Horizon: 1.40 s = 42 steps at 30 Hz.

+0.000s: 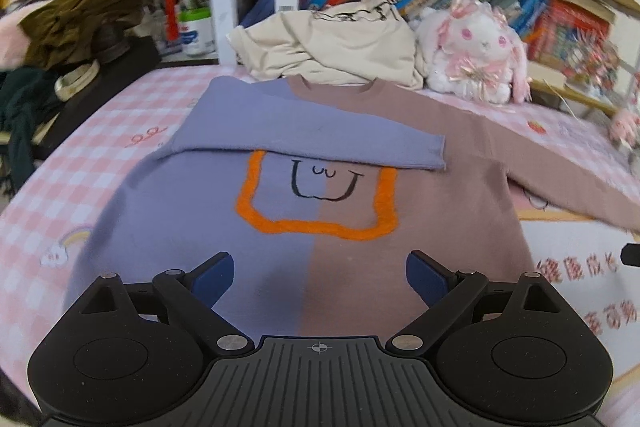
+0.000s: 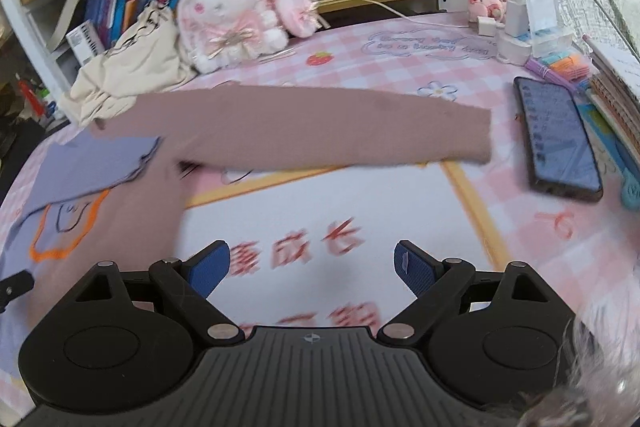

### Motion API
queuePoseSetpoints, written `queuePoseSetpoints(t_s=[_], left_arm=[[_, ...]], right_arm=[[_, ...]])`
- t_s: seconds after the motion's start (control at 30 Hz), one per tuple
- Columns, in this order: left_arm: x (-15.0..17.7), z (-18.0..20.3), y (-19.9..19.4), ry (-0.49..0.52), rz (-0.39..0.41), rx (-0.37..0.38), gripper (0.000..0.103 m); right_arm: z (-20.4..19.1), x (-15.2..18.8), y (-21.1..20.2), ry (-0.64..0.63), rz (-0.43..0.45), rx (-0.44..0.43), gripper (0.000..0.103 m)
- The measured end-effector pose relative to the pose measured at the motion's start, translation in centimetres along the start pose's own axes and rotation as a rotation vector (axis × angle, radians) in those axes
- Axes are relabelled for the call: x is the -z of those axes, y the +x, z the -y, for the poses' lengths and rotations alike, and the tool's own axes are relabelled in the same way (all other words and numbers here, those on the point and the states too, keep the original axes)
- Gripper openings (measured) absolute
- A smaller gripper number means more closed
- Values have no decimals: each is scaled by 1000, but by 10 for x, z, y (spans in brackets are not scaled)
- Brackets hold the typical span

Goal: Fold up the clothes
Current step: 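Move the right gripper toward the mauve sleeve cuff, then grasp the mauve sleeve cuff with the right gripper and lift it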

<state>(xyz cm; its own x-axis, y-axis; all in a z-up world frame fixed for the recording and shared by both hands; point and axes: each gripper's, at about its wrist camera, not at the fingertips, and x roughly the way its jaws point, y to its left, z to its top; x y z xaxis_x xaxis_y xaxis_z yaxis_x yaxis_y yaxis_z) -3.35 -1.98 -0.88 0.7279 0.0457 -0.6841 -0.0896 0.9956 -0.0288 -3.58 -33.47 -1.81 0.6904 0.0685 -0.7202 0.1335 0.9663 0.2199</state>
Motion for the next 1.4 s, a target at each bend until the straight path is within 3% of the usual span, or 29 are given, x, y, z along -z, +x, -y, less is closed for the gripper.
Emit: queuePoseSetpoints(t_s=[0.3, 0.57, 0.93, 1.4], left_arm=[[12, 32, -8, -75, -18, -86, 95], [13, 51, -13, -67, -20, -114, 95], [12, 58, -13, -36, -36, -150, 95], [16, 44, -19, -70, -50, -205, 95]], right_arm=[[57, -28, 16, 13, -19, -27, 86], [83, -37, 23, 23, -31, -25, 72], [107, -49, 42, 98, -32, -23, 62], [150, -75, 69, 474, 29, -112, 38]])
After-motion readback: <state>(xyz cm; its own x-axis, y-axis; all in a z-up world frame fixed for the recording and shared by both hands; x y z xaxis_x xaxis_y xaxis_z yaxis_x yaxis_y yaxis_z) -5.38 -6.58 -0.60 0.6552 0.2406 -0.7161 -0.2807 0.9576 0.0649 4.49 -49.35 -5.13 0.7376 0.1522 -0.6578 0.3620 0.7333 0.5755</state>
